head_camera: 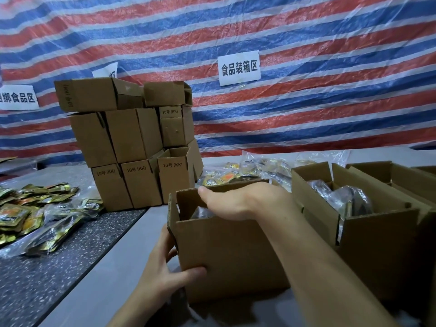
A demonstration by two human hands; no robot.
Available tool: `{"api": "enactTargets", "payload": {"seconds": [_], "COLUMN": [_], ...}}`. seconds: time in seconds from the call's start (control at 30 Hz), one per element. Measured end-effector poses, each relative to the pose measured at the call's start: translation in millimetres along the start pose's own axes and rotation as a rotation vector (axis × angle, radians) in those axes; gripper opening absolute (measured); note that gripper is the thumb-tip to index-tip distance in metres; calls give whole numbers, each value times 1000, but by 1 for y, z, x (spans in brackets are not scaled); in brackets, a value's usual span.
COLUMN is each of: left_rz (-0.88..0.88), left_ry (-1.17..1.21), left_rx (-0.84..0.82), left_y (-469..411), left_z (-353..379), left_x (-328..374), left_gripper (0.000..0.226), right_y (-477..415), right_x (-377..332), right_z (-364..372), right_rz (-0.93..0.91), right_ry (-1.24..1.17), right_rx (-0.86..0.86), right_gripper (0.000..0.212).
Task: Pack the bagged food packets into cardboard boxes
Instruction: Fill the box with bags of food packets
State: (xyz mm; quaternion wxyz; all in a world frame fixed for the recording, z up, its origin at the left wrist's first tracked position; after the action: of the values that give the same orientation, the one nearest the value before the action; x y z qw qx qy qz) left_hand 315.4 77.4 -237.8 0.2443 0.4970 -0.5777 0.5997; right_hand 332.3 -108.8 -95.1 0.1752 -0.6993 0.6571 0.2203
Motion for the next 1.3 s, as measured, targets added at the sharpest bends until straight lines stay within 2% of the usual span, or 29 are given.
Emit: {"api": "enactTargets", "payload": {"seconds": [0.2,0.33,0.4,0.5,0.57,0.67,0.73,0.87,0.97,1.13,1.3], "left_rz": [1,13,31,37,26,-26,-42,-92,-125,-138,-187], "left_ry": [54,63,37,27,47,80,92,78,66,19,38], "left_rx": [-22,-26,-33,-45,-54,-58,-33,-32,-45,12,47], "left_y": [0,-2,-1,-1,-1,-2,-2,2,7,20,35], "left_z": [2,2,0,-2,-2,0,0,0,-2,-3,-4], "left_x": [3,0,-3,-7,-8,-7,-4,2,8,27,52], "left_gripper": [116,109,107,118,125,136,145,146,141,115,125], "right_y": [-5,-5,-7,-17,-24,-27,-26,-13,4,42,78], "right_x": [0,-10,-11,-6,-2,3,4,10,15,9,11], "right_z": [-1,2,12,24,29,39,42,40,36,17,10], "right_rz": [-75,-226,-209,-131,-93,-124,-226,-352,-413,-484,-348], "right_ry": [-13,21,31,44,34,102,144,9,-86,-108,-127], "right_rx": [-14,94,14,-130,-145,36,217,382,435,558,516], "right_gripper": [83,82,88,89,89,88,76,55,46,45,41]}}
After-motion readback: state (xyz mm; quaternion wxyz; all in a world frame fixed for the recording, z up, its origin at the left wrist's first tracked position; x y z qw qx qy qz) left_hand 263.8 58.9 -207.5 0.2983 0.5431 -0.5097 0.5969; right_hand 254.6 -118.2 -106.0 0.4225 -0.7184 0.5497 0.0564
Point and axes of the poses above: each hand's wrist, its own y-axis away from the middle knuckle, its own z-axis out of the palm, x = y × z, the point moved 2 cm from there along -y, towards the middle knuckle, and after that the axes turned 15 degrees about x, right-handed, at the moved point
